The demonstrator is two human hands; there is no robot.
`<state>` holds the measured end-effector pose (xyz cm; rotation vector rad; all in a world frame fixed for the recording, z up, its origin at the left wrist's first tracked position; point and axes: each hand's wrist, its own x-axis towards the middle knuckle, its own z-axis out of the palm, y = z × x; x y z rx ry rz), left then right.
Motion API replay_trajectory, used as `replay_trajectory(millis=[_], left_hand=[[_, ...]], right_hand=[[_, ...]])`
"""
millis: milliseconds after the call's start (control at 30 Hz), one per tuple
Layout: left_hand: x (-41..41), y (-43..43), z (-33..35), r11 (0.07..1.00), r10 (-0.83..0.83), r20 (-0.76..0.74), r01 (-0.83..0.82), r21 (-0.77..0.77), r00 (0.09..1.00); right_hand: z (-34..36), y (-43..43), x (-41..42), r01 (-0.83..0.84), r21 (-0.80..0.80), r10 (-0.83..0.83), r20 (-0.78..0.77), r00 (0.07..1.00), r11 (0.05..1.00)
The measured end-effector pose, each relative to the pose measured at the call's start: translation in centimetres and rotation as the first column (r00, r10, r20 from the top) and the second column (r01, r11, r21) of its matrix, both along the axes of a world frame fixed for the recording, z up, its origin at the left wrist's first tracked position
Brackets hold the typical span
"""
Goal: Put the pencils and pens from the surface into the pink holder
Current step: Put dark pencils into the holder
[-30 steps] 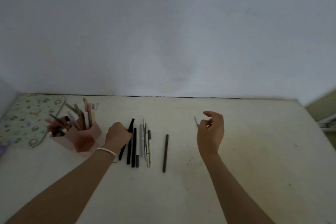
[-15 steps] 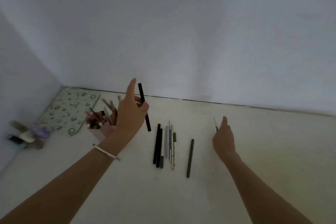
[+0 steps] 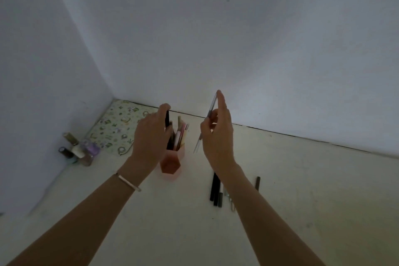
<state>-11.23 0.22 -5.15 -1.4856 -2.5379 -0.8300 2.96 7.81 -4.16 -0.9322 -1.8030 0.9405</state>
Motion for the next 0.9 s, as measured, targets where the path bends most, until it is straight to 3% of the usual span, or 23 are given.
replay_trajectory(millis=[67, 133, 233, 367, 500, 633, 733, 800, 900], left_hand=[[-0.5, -0.1, -0.5, 0.993, 0.001, -0.181, -0.022, -0.114, 0.984], [-0.8, -0.3, -0.4, 0.997, 0.015, -0.237, -0.034, -0.073, 0.971], [-1.4, -0.5, 1.0, 0.994, 0.057, -0.19, -0.039, 0.099, 0.98], [-1.8, -0.7, 2.9, 0.985, 0.015, -0.078, -0.001, 0.172, 0.997], [-1.0, -0.8, 3.8, 0.972, -0.031, -0.01, 0.032, 0.232, 0.999], [2.8, -0.2, 3.4, 0.935, -0.174, -0.038, 0.177, 0.307, 0.984], [6.2, 1.1, 0.8, 0.964, -0.266, 0.173, 0.266, 0.025, 0.948], [7.9, 2.4, -2.1, 0.914, -0.149, 0.379, 0.273, -0.299, 0.913], [9.3, 3.5, -5.7, 0.805, 0.074, 0.518, 0.256, -0.536, 0.852]], right_hand=[[-0.7, -1.0, -0.5, 0.003, -0.044, -0.006, -0.067, 0.998, 0.999], [-1.6, -1.8, -1.0, 0.036, -0.053, -0.041, -0.102, 0.994, 0.998], [-3.0, -2.8, -2.0, 0.053, -0.039, -0.057, -0.103, 0.993, 0.998], [-4.9, -3.6, -2.8, -0.021, 0.043, 0.019, 0.057, 0.998, 0.999], [-6.2, -4.0, -2.6, -0.087, 0.316, -0.007, 0.287, 0.958, 0.945], [-4.9, -2.1, -0.4, 0.157, 0.223, -0.189, 0.128, 0.974, 0.962], [-3.9, 0.0, 2.3, 0.28, 0.12, -0.287, 0.049, 0.957, 0.952], [-3.6, 0.9, 4.8, 0.334, 0.076, -0.338, 0.05, 0.94, 0.94], [-3.8, 1.7, 8.9, 0.371, 0.083, -0.379, 0.108, 0.919, 0.925]])
